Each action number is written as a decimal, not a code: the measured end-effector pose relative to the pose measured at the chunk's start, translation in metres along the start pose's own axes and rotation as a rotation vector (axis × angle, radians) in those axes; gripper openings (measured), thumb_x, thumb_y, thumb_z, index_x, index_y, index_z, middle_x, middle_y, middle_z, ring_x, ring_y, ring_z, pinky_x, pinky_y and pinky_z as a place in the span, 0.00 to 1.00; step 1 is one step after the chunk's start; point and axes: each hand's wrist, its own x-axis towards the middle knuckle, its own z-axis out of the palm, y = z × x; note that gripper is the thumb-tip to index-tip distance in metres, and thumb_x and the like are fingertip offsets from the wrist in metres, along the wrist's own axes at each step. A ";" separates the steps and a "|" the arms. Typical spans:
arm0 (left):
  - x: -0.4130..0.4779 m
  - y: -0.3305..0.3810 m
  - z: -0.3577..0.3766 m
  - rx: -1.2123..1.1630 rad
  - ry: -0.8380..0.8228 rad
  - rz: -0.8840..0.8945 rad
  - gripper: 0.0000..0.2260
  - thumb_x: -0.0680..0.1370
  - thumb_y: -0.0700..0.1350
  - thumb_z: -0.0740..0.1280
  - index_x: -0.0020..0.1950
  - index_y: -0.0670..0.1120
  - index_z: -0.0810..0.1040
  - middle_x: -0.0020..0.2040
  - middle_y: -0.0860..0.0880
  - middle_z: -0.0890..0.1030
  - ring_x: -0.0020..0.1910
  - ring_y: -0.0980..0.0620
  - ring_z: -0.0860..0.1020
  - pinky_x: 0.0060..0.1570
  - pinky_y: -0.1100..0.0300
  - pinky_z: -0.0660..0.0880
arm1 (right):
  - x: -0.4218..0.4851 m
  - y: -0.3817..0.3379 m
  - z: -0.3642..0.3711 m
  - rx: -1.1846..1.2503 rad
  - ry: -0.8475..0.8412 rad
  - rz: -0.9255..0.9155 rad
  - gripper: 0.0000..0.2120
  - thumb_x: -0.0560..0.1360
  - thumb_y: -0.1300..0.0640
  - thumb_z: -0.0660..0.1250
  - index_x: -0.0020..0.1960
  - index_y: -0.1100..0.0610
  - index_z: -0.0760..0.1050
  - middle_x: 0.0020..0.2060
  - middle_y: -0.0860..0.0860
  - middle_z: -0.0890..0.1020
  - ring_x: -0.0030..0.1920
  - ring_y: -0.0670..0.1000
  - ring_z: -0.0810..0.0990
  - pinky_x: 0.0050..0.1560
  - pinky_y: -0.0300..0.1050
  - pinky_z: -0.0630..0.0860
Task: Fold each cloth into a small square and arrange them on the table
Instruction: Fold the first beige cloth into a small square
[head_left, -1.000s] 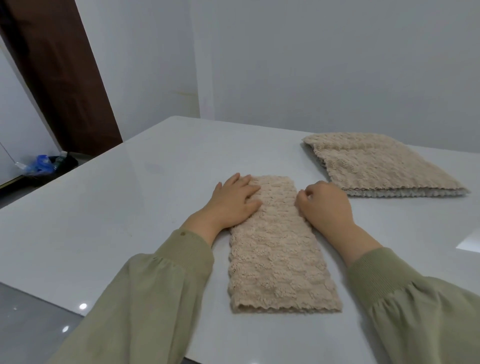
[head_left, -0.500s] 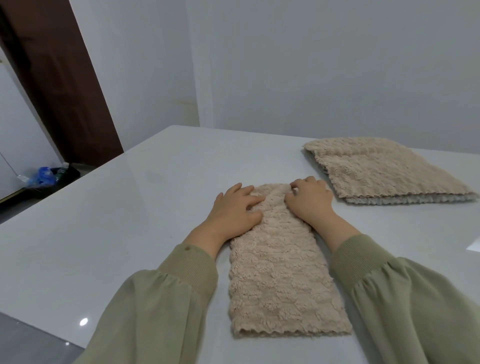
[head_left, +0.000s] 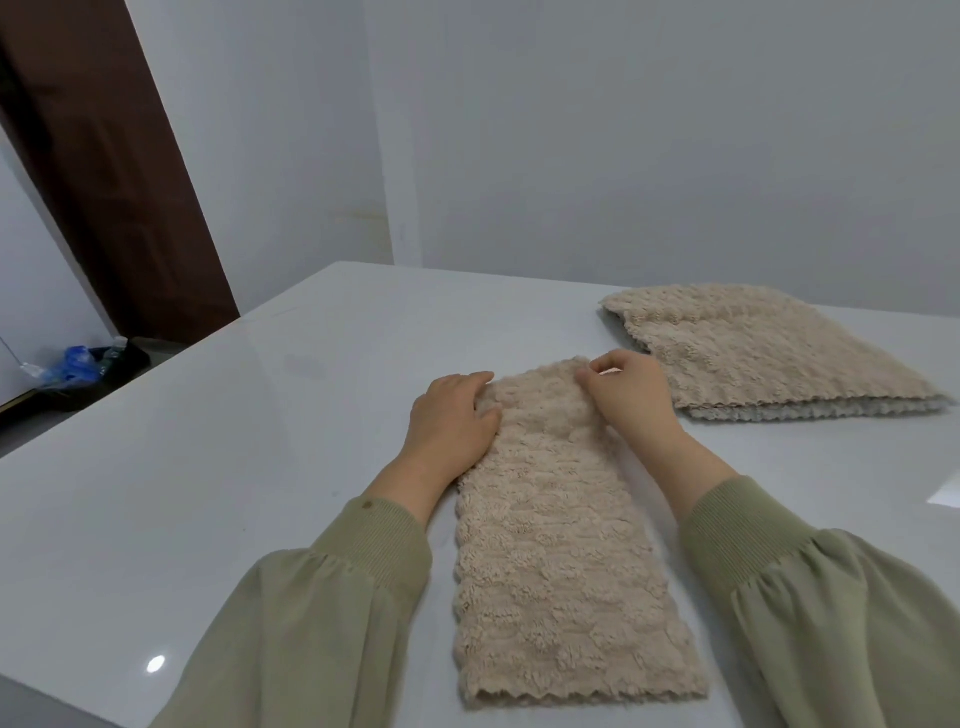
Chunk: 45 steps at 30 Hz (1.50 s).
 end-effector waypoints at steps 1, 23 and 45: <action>0.000 0.000 0.000 -0.004 0.001 0.002 0.21 0.78 0.47 0.62 0.72 0.49 0.67 0.68 0.48 0.72 0.68 0.48 0.66 0.68 0.50 0.64 | 0.003 0.001 -0.002 0.027 -0.009 0.061 0.07 0.73 0.59 0.70 0.38 0.61 0.76 0.26 0.52 0.74 0.26 0.49 0.70 0.31 0.40 0.70; 0.010 -0.004 0.004 0.071 0.038 -0.118 0.16 0.76 0.54 0.64 0.56 0.44 0.76 0.58 0.49 0.75 0.64 0.48 0.67 0.60 0.56 0.67 | 0.010 0.006 0.000 -0.696 -0.214 -0.008 0.10 0.77 0.55 0.61 0.55 0.51 0.78 0.59 0.55 0.76 0.65 0.61 0.65 0.62 0.55 0.67; -0.001 0.015 -0.018 -1.023 0.189 -0.231 0.12 0.73 0.37 0.72 0.52 0.52 0.81 0.44 0.33 0.80 0.43 0.39 0.81 0.49 0.44 0.79 | 0.008 -0.020 -0.028 0.320 -0.262 -0.081 0.11 0.68 0.71 0.72 0.44 0.57 0.78 0.34 0.51 0.82 0.33 0.43 0.81 0.41 0.31 0.77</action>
